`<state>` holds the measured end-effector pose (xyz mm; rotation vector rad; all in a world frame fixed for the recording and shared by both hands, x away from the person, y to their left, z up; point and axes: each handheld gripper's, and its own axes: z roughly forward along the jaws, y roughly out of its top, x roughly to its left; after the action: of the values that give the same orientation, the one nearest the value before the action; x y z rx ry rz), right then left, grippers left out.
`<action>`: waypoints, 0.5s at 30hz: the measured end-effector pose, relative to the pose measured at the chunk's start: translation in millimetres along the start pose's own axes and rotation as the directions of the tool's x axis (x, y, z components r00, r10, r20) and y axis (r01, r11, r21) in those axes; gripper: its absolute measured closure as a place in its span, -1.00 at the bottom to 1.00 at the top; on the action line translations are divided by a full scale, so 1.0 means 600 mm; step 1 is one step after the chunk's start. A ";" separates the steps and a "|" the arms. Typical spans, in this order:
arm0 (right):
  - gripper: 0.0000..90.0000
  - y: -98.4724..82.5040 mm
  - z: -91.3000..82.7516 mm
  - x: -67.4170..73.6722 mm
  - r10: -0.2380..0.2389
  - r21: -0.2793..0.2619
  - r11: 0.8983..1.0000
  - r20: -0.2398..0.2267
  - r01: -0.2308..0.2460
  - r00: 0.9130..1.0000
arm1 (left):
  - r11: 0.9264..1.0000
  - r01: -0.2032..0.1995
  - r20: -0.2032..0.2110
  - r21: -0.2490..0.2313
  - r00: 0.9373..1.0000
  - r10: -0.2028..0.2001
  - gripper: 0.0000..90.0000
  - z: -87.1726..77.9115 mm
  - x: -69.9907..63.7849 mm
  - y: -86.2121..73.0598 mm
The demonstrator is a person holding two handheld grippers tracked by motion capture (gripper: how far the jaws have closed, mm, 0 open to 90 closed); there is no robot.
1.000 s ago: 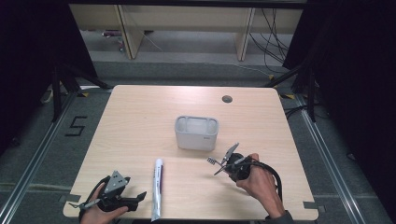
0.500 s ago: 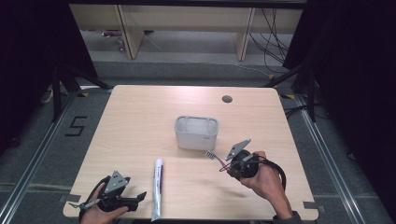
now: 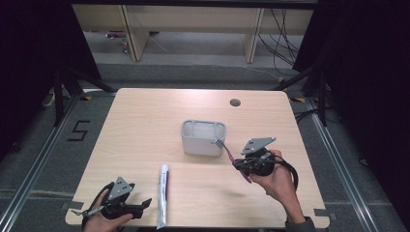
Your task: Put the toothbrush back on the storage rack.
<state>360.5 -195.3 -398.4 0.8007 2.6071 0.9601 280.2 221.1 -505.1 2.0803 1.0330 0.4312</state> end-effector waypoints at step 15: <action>0.86 0.017 -0.004 -0.032 0.070 -0.200 0.977 -0.010 -0.070 0.998 | 1.000 0.005 -0.002 0.008 1.000 -0.005 -0.62 -0.002 0.001 0.001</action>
<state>379.2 -201.1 -388.9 0.8431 2.4485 1.2215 280.2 221.7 -504.1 2.0841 1.0423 0.4278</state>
